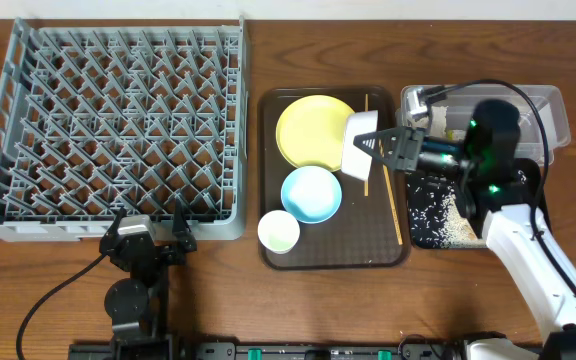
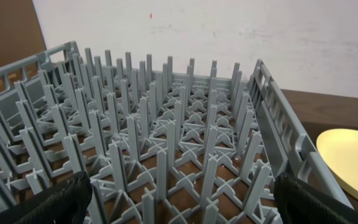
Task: Sort waste into correct bins and load items into the dishwasher
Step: 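Bring the pink bowl back and set it on the brown tray, then grasp the white cup with the right gripper, then lift the white cup and pass it toward the left gripper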
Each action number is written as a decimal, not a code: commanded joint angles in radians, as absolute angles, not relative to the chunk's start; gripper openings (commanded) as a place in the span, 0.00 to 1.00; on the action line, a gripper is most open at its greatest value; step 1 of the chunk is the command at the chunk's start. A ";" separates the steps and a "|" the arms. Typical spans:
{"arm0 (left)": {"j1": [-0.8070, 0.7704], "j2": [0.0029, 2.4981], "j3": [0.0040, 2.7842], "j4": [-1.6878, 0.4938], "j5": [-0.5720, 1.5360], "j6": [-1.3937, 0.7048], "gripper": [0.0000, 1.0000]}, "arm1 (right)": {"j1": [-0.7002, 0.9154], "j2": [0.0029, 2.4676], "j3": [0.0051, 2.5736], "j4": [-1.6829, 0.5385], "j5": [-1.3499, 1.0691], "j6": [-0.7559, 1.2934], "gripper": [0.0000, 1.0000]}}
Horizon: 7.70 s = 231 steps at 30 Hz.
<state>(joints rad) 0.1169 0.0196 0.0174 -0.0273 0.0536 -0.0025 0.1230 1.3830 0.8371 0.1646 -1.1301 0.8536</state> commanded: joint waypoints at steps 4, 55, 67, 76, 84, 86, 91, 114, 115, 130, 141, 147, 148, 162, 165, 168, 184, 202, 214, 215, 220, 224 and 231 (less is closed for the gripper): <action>0.121 0.017 0.004 -0.067 0.060 0.003 0.94 | 0.254 1.379 1.132 -0.387 -0.758 0.359 0.01; 0.121 0.017 0.004 -0.067 0.060 0.003 0.94 | 0.678 1.499 1.231 -0.768 -0.191 0.279 0.42; 0.121 0.017 0.004 -0.067 0.060 0.003 0.94 | 0.717 1.700 1.276 -0.694 -0.341 0.358 0.40; 0.121 0.017 0.004 -0.067 0.060 0.003 0.94 | 0.750 1.832 1.277 -0.797 -0.387 0.325 0.38; 0.121 0.017 0.004 -0.067 0.060 0.003 0.94 | 0.756 1.833 1.277 -0.794 -0.386 0.325 0.17; 0.121 0.017 0.004 -0.067 0.060 0.003 0.94 | 0.769 1.833 1.277 -0.797 -0.377 0.324 0.15; 0.121 0.017 0.004 -0.067 0.060 0.003 0.94 | 0.798 1.835 1.277 -0.804 -0.336 0.333 0.12; 0.121 0.017 0.004 -0.063 0.072 -0.041 0.94 | 0.803 1.940 1.474 -0.957 -0.315 0.261 0.01; 0.121 0.017 0.004 -0.063 0.073 -0.077 0.94 | 0.791 1.921 1.483 -0.962 -0.315 0.261 0.01; 0.121 0.379 0.343 -0.089 0.352 -0.342 0.94 | 0.354 1.655 1.528 -0.818 -0.506 0.253 0.01; 0.121 0.958 0.601 0.111 0.745 -0.884 0.94 | 0.304 1.655 1.528 -0.758 -0.571 0.223 0.01; 0.121 1.132 0.601 0.181 0.997 -1.476 0.94 | 0.300 1.655 1.528 -0.679 -0.648 0.227 0.01; 0.121 1.149 0.601 0.182 1.026 -1.513 0.94 | 0.300 1.657 1.528 -0.663 -0.650 0.238 0.01; 0.121 1.220 0.601 0.401 1.335 -1.451 0.94 | 0.300 1.826 1.528 -0.488 -1.115 0.219 0.01; 0.121 1.229 0.601 0.538 1.441 -1.444 0.94 | 0.307 1.893 1.528 -0.369 -1.311 0.228 0.01; 0.121 1.231 0.600 0.540 1.458 -1.433 0.94 | 0.337 1.919 1.528 -0.313 -1.329 0.262 0.01; 0.122 1.236 0.600 0.541 1.459 -1.431 0.94 | 0.526 2.015 1.528 -0.264 -1.375 0.321 0.01; 0.122 1.236 0.600 0.541 1.466 -1.384 0.94 | 0.542 2.015 1.509 -0.292 -1.408 0.305 0.01; 0.122 1.236 0.600 0.541 1.455 -1.384 0.81 | 0.549 2.015 1.502 -0.307 -1.408 0.298 0.01; 0.122 1.236 0.600 0.541 1.451 -1.384 0.77 | 0.549 2.015 1.502 -0.307 -1.408 0.298 0.01; 0.122 1.236 0.600 0.541 1.446 -1.384 0.54 | 0.549 2.015 1.502 -0.307 -1.408 0.298 0.01; 0.122 1.236 0.600 0.541 1.443 -1.374 0.43 | 0.547 2.015 1.502 -0.305 -1.408 0.298 0.18; 0.126 1.236 0.600 0.612 1.409 -1.353 0.32 | 0.488 2.014 1.502 -0.299 -1.398 0.299 0.58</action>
<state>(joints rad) 0.1173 1.2385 0.5831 0.5663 1.4265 -1.3758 0.5282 2.0171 1.5059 -0.3008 -1.3983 0.3153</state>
